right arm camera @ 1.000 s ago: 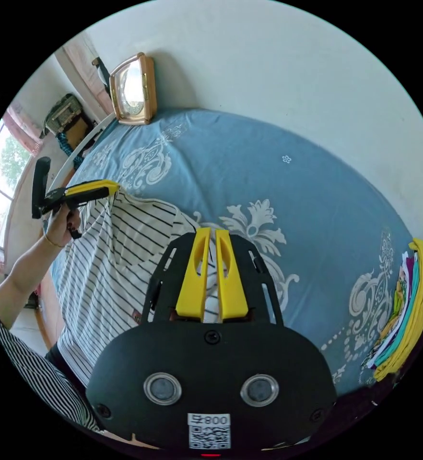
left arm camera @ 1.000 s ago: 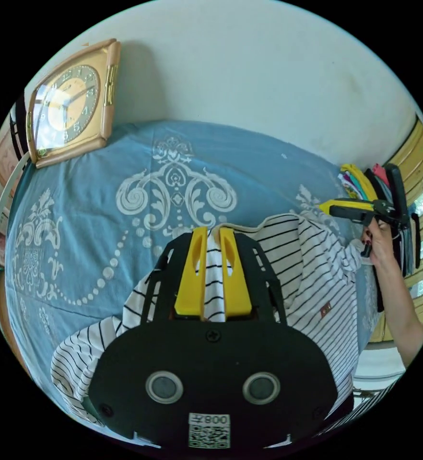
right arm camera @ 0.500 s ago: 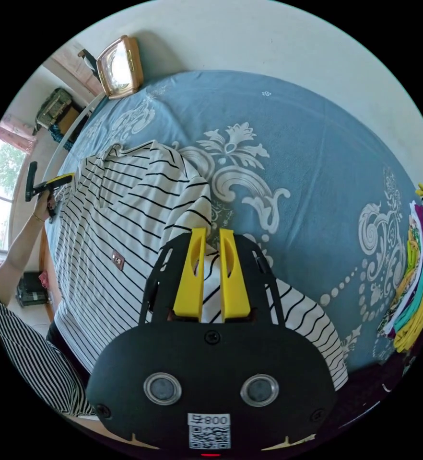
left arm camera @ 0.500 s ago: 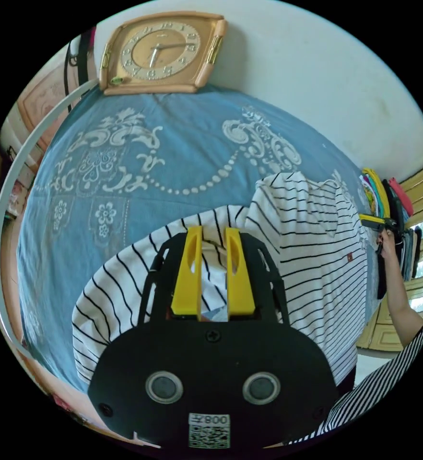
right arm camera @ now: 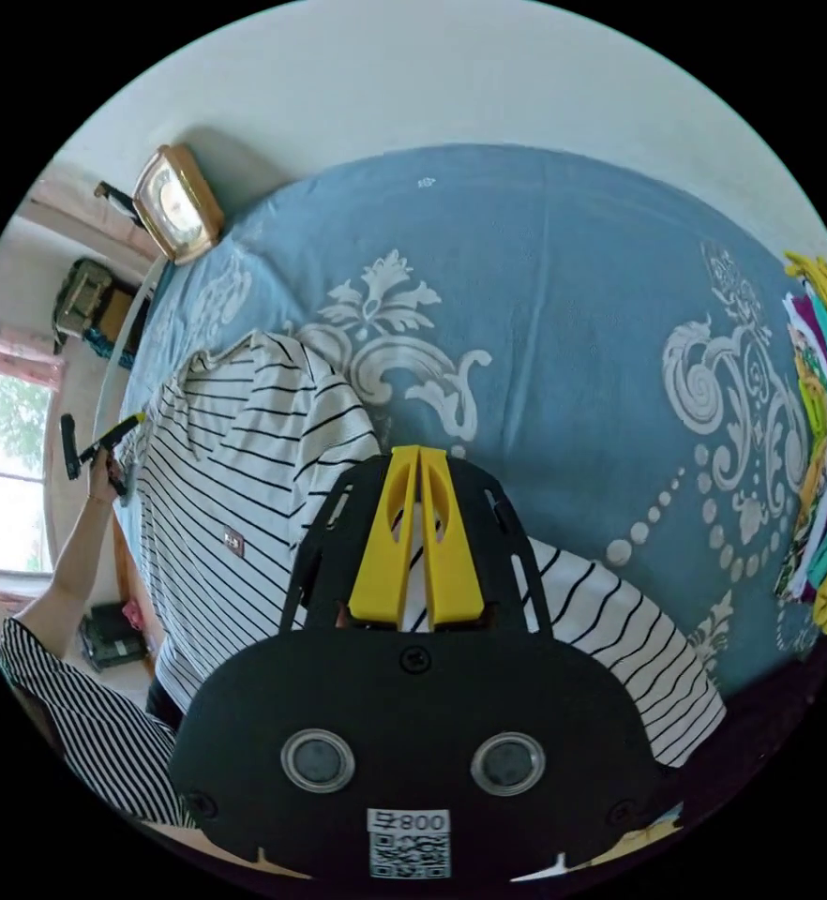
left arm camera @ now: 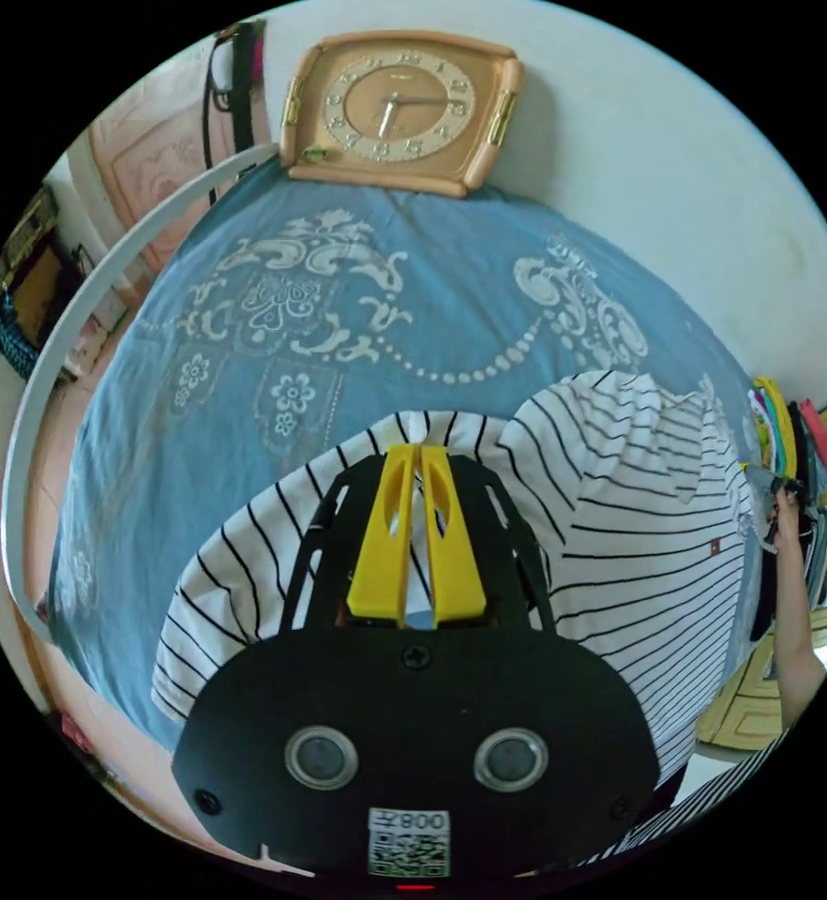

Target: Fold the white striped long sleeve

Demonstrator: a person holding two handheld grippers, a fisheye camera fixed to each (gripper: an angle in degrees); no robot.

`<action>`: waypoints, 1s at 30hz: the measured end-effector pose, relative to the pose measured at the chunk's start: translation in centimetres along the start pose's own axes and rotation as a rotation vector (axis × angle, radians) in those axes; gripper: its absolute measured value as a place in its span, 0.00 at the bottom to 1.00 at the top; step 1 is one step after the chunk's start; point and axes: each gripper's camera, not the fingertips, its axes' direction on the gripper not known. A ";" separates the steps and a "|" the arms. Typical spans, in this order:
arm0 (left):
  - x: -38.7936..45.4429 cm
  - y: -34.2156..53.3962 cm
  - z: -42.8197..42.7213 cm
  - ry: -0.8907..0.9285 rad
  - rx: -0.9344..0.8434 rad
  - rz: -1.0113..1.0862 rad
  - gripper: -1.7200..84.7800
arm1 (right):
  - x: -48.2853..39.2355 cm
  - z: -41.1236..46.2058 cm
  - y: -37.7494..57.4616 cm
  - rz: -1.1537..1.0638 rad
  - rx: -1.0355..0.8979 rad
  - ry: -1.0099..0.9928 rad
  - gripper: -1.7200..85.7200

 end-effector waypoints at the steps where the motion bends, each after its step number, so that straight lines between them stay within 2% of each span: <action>1: -0.3 0.2 -0.3 0.015 0.011 -0.008 0.04 | 0.4 -1.1 0.7 0.000 0.049 0.000 0.04; 5: -0.7 1.8 -3.3 0.012 0.115 0.024 0.04 | 1.3 -4.1 3.8 -0.054 0.109 0.044 0.09; 8: 1.0 2.9 -4.3 0.102 0.146 0.138 0.04 | 1.6 -4.1 6.0 -0.115 0.070 0.029 0.11; 12: 4.5 3.8 -2.7 0.108 0.075 0.295 0.03 | 1.3 -2.4 7.8 -0.181 -0.018 0.113 0.10; 15: 5.8 4.1 -0.8 0.044 0.010 0.343 0.03 | 1.8 -1.2 8.4 -0.180 -0.059 0.215 0.05; 20: 4.6 4.3 0.0 0.000 0.003 0.293 0.02 | 5.4 -4.0 9.2 -0.073 0.017 0.169 0.03; 25: 2.3 5.1 1.2 0.015 -0.019 0.240 0.02 | 10.0 -3.4 11.4 0.051 -0.013 0.060 0.03; 30: 0.9 6.4 0.2 0.017 0.035 0.185 0.02 | 12.8 -4.5 15.3 0.151 0.119 -0.002 0.06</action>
